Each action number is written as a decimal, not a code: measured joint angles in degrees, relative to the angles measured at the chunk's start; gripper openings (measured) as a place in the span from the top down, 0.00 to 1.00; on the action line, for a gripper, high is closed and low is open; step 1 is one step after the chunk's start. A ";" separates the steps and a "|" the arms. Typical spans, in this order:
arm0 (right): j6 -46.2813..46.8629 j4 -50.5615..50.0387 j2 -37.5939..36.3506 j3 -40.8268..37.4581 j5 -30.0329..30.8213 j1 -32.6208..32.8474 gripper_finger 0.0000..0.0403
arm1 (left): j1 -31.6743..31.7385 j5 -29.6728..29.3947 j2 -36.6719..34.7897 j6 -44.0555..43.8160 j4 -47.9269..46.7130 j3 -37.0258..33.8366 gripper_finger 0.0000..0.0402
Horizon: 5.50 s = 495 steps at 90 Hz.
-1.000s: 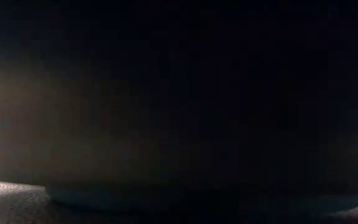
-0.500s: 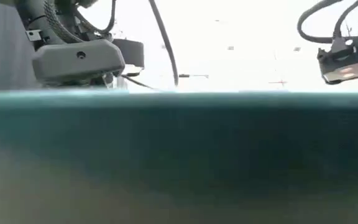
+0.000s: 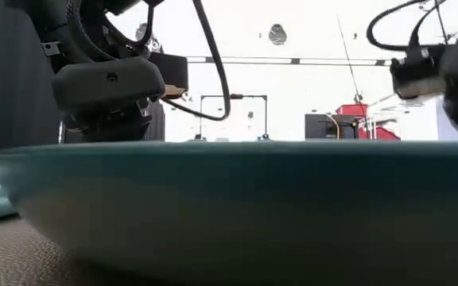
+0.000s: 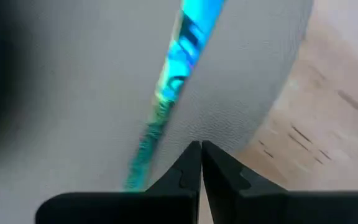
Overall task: Set table place
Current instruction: Put the iridescent knife on the gray mat, then adjust the gray mat
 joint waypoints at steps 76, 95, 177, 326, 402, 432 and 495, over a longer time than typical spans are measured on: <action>10.26 6.65 3.15 0.19 1.86 8.80 1.00 | -0.01 0.55 0.00 -0.32 -0.10 -0.02 1.00; 11.18 7.94 3.17 0.21 1.99 9.53 1.00 | -0.01 0.79 0.00 -0.27 0.00 -0.02 1.00; 14.32 12.22 5.25 0.63 3.30 12.82 1.00 | 0.05 0.97 0.00 0.36 0.26 -0.07 1.00; 13.68 12.00 7.07 2.53 1.83 12.68 1.00 | 0.33 1.34 -0.02 0.58 0.55 -0.04 1.00; 8.72 6.36 1.95 2.53 4.01 10.97 1.00 | 0.35 1.41 0.00 0.80 0.86 -0.04 1.00; 3.27 -12.62 -10.38 2.53 8.32 6.71 1.00 | 1.22 0.78 0.17 4.23 0.61 2.70 1.00; -22.01 -20.78 -21.32 2.07 5.99 -8.42 1.00 | 5.57 -11.15 -11.13 8.34 -16.95 6.08 1.00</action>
